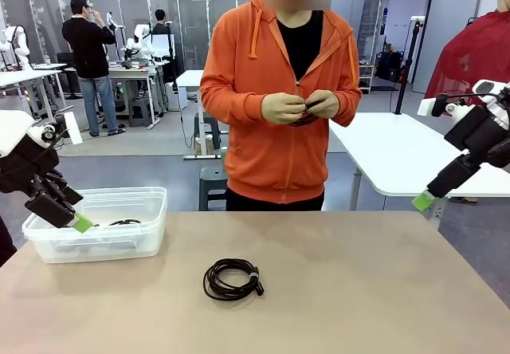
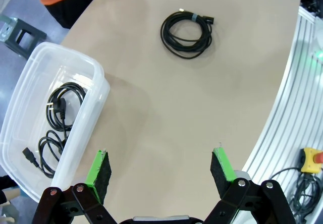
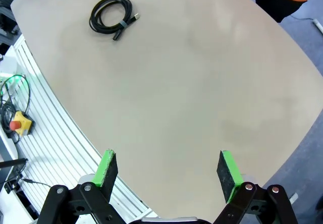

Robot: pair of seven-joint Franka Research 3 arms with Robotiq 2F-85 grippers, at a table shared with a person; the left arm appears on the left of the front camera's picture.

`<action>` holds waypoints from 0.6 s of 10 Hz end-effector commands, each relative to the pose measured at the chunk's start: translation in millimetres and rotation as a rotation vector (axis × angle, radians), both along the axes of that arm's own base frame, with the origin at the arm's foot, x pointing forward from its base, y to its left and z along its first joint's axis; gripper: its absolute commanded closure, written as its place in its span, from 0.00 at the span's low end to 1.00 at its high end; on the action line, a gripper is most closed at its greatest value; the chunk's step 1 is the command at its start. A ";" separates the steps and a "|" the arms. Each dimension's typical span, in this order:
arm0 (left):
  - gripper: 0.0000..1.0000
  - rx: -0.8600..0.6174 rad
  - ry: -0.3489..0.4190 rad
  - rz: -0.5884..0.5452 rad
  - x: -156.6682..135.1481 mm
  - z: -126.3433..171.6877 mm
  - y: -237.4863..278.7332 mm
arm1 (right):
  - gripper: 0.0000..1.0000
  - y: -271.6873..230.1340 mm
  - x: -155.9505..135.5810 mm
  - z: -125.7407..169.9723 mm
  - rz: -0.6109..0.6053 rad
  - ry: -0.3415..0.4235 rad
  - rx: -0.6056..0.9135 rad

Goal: Organize and store the cables.
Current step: Place the USB Extension Cable into the Organizing box.

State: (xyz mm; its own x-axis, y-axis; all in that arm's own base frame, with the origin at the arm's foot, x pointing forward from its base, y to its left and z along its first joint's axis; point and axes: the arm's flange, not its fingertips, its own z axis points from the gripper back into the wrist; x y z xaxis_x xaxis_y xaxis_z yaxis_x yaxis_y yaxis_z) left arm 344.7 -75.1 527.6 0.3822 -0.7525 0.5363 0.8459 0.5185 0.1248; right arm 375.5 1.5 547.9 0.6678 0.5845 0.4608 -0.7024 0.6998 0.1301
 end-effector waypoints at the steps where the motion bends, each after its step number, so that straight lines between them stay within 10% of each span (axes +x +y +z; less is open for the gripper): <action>1: 0.00 0.034 0.022 0.018 -3.5 0.3 -1.6 | 0.00 1.5 0.5 0.0 -0.020 0.005 0.005; 6: 0.00 0.071 0.030 0.010 -2.4 -4.6 1.3 | 0.00 1.5 0.5 0.0 -0.020 0.005 0.005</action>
